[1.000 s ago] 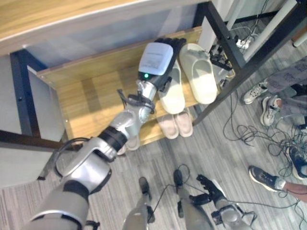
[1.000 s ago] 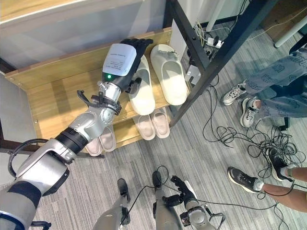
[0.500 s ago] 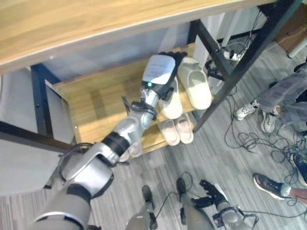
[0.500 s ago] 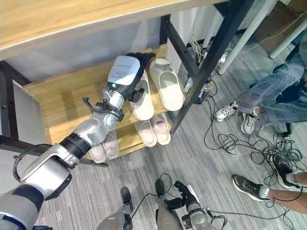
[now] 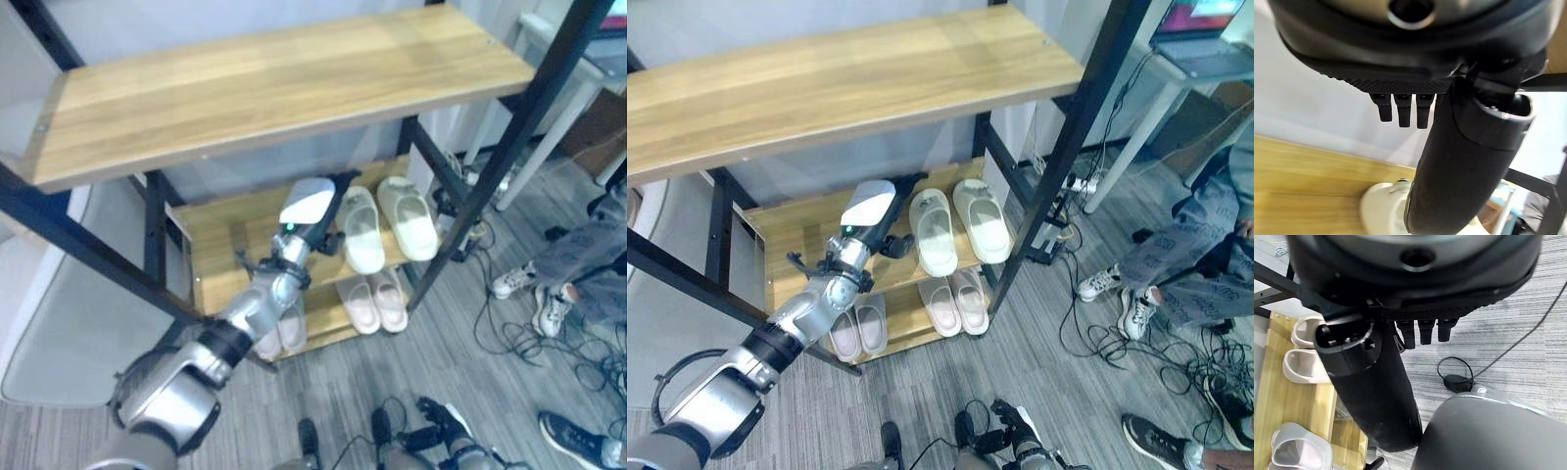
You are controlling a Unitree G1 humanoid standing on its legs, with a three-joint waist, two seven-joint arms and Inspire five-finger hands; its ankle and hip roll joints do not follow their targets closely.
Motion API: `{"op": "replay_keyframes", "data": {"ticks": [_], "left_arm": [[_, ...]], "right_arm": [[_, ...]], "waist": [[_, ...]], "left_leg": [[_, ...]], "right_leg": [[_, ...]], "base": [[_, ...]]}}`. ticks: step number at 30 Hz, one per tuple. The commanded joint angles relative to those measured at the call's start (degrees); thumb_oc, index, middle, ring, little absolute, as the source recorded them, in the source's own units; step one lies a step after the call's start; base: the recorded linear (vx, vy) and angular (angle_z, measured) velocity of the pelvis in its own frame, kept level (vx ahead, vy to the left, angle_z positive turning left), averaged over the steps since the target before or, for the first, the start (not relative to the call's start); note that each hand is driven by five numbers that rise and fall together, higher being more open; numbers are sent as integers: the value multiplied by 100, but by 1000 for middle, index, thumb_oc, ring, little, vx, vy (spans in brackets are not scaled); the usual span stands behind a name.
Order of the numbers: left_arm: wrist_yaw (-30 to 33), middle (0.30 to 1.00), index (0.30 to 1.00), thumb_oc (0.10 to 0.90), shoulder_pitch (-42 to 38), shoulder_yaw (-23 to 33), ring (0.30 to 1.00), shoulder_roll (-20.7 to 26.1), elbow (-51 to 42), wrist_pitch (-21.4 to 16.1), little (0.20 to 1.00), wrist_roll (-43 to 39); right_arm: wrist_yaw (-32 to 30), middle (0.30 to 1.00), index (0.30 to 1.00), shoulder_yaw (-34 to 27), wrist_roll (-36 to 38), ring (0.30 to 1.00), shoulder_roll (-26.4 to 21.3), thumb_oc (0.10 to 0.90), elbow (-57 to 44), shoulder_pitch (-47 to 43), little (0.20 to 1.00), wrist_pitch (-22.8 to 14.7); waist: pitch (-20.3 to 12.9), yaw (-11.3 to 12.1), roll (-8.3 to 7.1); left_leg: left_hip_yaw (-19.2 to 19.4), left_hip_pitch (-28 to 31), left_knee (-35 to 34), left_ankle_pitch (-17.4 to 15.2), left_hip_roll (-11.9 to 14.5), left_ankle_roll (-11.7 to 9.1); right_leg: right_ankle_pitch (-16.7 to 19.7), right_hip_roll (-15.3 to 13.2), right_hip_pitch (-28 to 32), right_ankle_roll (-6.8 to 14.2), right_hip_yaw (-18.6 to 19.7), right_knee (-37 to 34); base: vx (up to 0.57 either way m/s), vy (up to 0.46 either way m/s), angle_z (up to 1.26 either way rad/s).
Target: Arrange the slippers neatly on the shoe rack.
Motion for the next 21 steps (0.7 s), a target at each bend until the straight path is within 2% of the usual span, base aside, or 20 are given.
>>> {"op": "replay_keyframes", "data": {"ticks": [1, 6, 10, 14, 21], "left_arm": [[140, 900, 900, 800, -666, 433, 900, 56, -51, -427, 900, -296], [-68, 900, 900, 800, 92, 744, 900, 83, -595, -599, 900, -733], [-193, 900, 900, 800, 335, 792, 900, 15, -706, -644, 900, -932], [-456, 900, 900, 800, 644, 820, 900, -291, -597, -678, 900, -1534], [-600, 900, 900, 800, 807, 723, 900, -507, -414, -671, 900, -1831]], "right_arm": [[34, 900, 900, -94, -15, 900, -1, 800, 142, 246, 900, -65], [73, 900, 900, -215, -38, 900, 86, 800, 344, 324, 900, 26], [75, 900, 900, -208, -56, 900, 124, 800, 402, 361, 900, 44], [59, 900, 900, -213, -63, 900, 132, 800, 378, 357, 900, 64], [59, 900, 900, -197, -65, 900, 129, 800, 287, 376, 900, 65]], "waist": [[-421, 109, 111], [-547, 199, 75], [-580, 215, 71], [-582, 203, 77], [-576, 148, 90]], "left_leg": [[-281, 316, -12, -680, -21, -149], [-336, 441, -12, -692, -13, -142], [-356, 448, -12, -679, -10, -143], [-377, 396, -12, -634, -15, -140], [-377, 340, -12, -610, -14, -139]], "right_leg": [[-783, -53, 284, 381, -443, 257], [-805, -40, 432, 351, -485, 243], [-787, -40, 455, 334, -518, 217], [-734, -39, 420, 325, -512, 190], [-681, -39, 369, 320, -486, 166]], "base": [[12, -7, 8], [18, -15, 4], [-1, -3, 1], [-8, -1, 0], [0, 0, 0]]}}
